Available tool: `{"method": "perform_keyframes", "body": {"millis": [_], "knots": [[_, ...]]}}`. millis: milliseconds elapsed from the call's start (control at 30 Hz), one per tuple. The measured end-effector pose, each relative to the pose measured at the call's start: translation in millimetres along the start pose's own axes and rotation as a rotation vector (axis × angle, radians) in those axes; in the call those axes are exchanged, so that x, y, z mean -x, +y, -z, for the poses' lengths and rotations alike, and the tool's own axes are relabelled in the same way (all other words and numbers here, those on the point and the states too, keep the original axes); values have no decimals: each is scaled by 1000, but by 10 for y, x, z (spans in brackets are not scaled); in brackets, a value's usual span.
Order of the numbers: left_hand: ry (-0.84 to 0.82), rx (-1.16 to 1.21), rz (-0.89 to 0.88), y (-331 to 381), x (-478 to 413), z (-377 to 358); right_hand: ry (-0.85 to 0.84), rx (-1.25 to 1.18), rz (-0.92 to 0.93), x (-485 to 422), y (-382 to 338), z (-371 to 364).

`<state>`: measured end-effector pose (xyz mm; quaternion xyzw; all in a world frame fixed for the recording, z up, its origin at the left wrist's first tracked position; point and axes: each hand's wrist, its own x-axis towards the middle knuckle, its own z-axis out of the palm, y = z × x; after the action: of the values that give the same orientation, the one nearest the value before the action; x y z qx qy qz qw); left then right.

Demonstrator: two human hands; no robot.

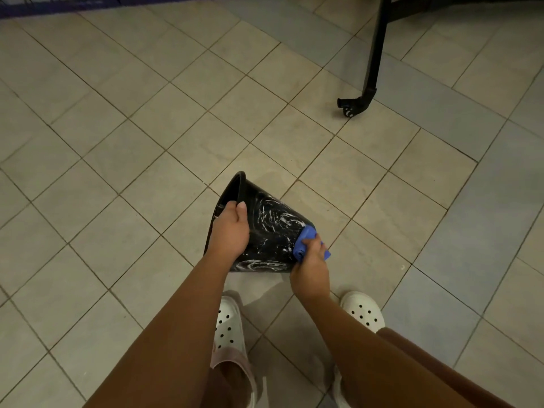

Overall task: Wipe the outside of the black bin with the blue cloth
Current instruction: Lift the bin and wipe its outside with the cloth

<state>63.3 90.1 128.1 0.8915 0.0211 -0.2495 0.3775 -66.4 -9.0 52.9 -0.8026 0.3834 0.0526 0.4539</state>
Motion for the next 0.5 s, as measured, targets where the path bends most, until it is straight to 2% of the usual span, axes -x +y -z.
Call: {"method": "perform_keyframes", "body": {"millis": [100,333,500], "knots": [[18,-11,27,-14,-13,19,-29,52,84,-35,30,9],[66,38,87,-23,-74,21,-66,13,-19,-11,179,13],[67,111,114,-76,-110,31,-75,72,200,162,128,-76]]}}
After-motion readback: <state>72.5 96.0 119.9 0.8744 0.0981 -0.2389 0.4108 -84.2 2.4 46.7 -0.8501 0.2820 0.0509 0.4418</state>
